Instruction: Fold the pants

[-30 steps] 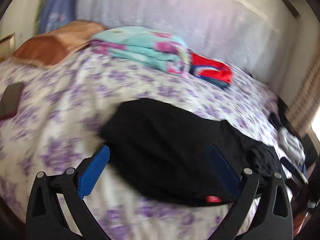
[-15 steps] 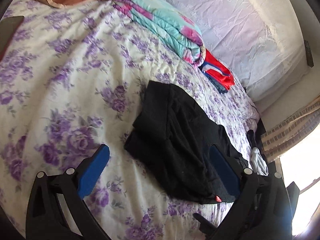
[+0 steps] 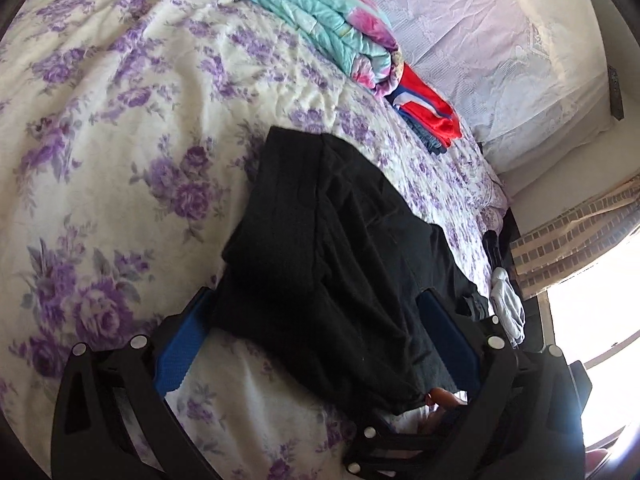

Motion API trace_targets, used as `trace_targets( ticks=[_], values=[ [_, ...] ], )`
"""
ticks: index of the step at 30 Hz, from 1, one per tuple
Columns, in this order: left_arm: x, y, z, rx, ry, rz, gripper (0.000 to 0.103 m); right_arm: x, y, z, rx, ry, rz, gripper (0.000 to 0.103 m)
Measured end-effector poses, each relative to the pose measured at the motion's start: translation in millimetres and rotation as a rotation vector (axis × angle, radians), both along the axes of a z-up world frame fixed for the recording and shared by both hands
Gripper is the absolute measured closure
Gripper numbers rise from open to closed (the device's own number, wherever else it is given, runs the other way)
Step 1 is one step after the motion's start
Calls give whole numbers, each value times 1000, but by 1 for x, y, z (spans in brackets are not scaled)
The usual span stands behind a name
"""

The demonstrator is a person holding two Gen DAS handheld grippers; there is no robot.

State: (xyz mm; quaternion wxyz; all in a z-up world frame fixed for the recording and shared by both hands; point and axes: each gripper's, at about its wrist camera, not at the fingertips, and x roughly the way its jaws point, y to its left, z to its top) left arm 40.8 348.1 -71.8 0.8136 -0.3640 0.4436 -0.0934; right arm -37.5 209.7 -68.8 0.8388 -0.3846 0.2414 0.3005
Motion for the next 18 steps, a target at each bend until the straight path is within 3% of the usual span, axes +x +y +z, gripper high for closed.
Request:
trace_targets(
  ticks=[6,8,10,11,13,15,16,18],
  values=[
    [2,-1,0,-147,-5,-62,5,-2,9,-1,-1,-39,-10,30],
    [9,-2,-5,-168,-4,-50,5,-6,11,-2,-5,-49,5,43],
    [17,-5,-7,-158,-8,-46,6,-11,11,-4,-9,-22,37,76],
    [20,-6,-7,-147,-12,-45,7,-13,11,-4,-8,-26,36,77],
    [24,-8,-6,-136,-16,-51,21,-17,9,-2,-5,-70,28,83],
    [27,-8,-9,-143,-13,-65,58,-18,5,2,19,-82,15,84],
    [28,-6,-13,-160,-2,-58,67,-18,3,4,32,-79,10,84],
    [25,-2,-19,-215,-8,-54,70,-17,1,7,42,-67,9,84]
  ],
)
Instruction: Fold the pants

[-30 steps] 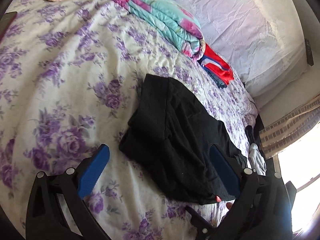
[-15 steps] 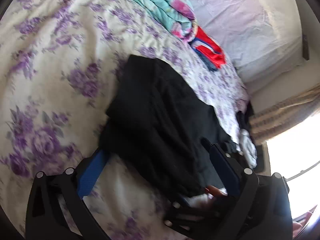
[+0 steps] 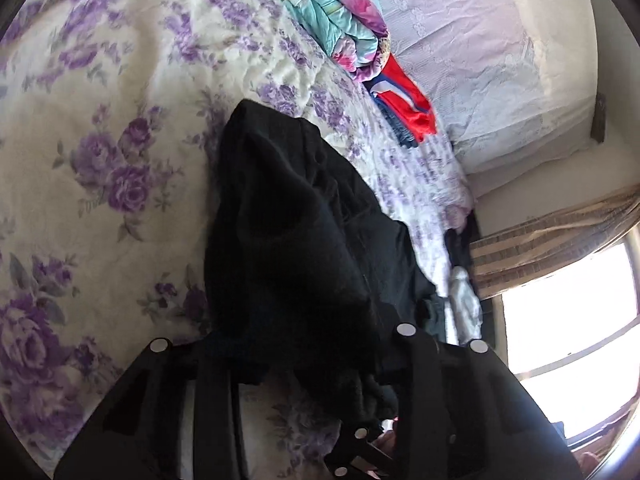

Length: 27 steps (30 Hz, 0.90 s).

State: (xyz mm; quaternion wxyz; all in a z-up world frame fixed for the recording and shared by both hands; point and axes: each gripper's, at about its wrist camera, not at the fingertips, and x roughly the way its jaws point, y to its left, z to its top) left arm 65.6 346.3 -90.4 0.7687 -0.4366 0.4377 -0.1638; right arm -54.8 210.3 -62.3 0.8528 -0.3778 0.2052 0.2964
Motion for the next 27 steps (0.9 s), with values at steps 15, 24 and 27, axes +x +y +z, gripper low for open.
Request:
trace_targets(
  ticks=[15,24,27],
  values=[
    [-15,-8,27,116,-110,16,75,-10,5,3,21,-63,-11,86],
    [-17,-61,97,169,-322,-43,75,-13,-52,55,288,-152,-135,87],
    [-10,-95,118,178,-388,-101,75,-14,-82,68,371,-171,-198,87]
  ],
)
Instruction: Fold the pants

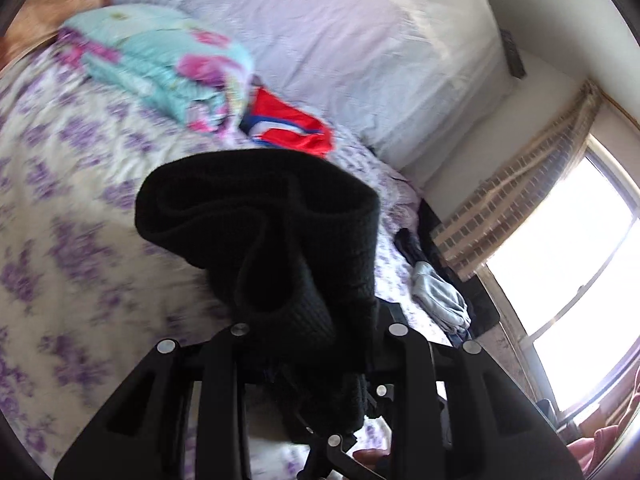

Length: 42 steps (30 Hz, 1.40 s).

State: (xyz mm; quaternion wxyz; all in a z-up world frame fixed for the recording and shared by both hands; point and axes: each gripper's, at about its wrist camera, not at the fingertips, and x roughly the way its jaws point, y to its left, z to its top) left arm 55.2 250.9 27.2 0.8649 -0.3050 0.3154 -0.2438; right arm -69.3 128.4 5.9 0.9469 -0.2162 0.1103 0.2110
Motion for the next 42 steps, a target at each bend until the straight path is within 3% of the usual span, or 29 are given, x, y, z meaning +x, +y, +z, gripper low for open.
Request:
trace_targets(
  ticks=[4,9,18,25,26,28,31,33,35,38,42],
  values=[
    [15,-61,18,20,-51,-111,75,-2,-53,12,113,-7,-102,87],
    [37,-141,21,47,-59,-244,75,4,-128,13,235,24,-241,87],
    [84,-281,-21,205,74,-403,75,31,-246,-27,560,261,-405,87],
    [91,-346,-44,352,119,-470,75,33,-285,-48,728,379,-455,85],
    [91,-351,-45,378,117,-478,75,33,-289,-50,745,400,-455,82],
    [91,-360,-47,414,116,-492,71,29,-296,-55,772,432,-459,68],
    [83,-355,-37,376,106,-512,46,25,-301,-56,783,455,-437,56],
    [74,-339,-18,315,49,-496,23,24,-304,-50,786,456,-437,46],
    [64,-314,5,293,-31,-433,15,24,-304,-47,791,462,-440,38],
    [52,-278,24,338,-115,-327,11,31,-312,-47,802,490,-437,38],
    [45,-227,14,355,-76,-200,11,47,-339,-50,927,550,-428,38]
  ],
)
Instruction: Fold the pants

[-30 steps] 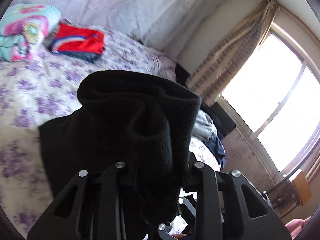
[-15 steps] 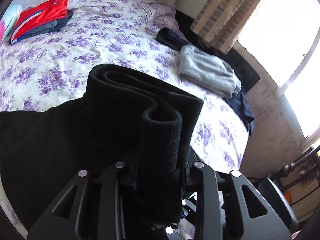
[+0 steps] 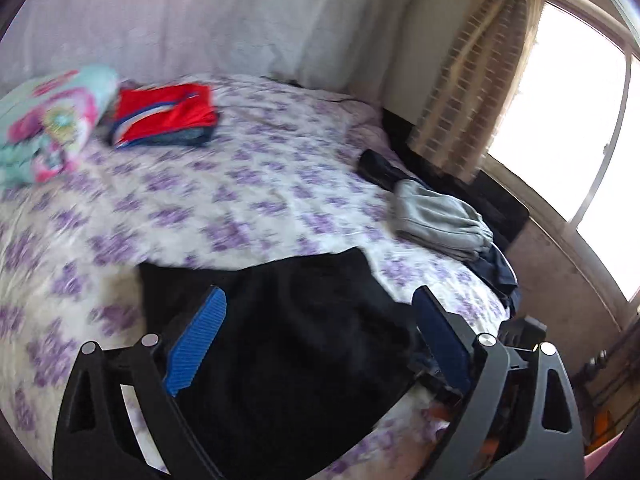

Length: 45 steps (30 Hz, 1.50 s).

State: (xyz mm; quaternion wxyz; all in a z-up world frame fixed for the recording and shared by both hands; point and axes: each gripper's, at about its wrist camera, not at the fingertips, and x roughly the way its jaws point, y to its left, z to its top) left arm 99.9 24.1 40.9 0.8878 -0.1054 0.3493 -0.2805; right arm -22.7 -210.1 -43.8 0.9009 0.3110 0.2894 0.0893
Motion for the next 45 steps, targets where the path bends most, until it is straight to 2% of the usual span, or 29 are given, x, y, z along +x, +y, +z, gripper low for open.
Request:
trace_targets(
  ticks=[3,5,6,7,10,14,19,21,23,25,28,31,34,36,40,42,43,45],
  values=[
    [0,32,-19,-40,65,55,11,24,-19,-5,60,41,-24,38],
    [-3,48,-29,-42,86,95,11,22,-17,-5,49,61,-40,39],
    [-4,54,-33,-40,93,109,11,26,-12,0,-1,71,-53,48],
    [-5,58,-37,-42,101,120,11,33,-11,1,-56,72,-63,70],
    [-7,69,-42,-66,120,137,11,34,-12,16,-105,12,-40,77],
    [-14,68,-37,-60,98,125,11,16,-18,29,-140,-51,-81,77],
    [-17,53,-39,-26,90,88,11,10,-38,-9,-85,69,-137,75],
    [-15,46,-45,-10,97,75,11,7,-42,-17,-71,70,-125,75],
    [-15,37,-49,4,99,49,11,5,-44,-13,-87,69,-110,68],
    [-18,26,-49,28,80,19,11,-3,-48,-6,-119,71,-108,56],
    [-24,11,-46,63,34,-23,11,-20,-60,4,-150,83,-129,50],
    [-28,-9,-52,57,40,-104,11,-32,-61,28,-225,39,-172,49],
    [-30,-27,-71,53,91,-152,11,-30,-44,60,-317,-48,-140,49],
    [-33,-35,-84,50,130,-171,11,-19,-29,75,-360,-95,-63,49],
    [-43,-43,-95,90,94,-162,11,38,15,94,-320,-124,302,50],
    [-46,-44,-96,101,75,-160,11,84,42,96,-253,-69,550,50],
    [-49,-45,-99,110,59,-163,11,102,53,95,-228,-33,631,49],
    [-49,-46,-101,125,42,-165,10,151,88,84,-176,99,835,49]
  ],
)
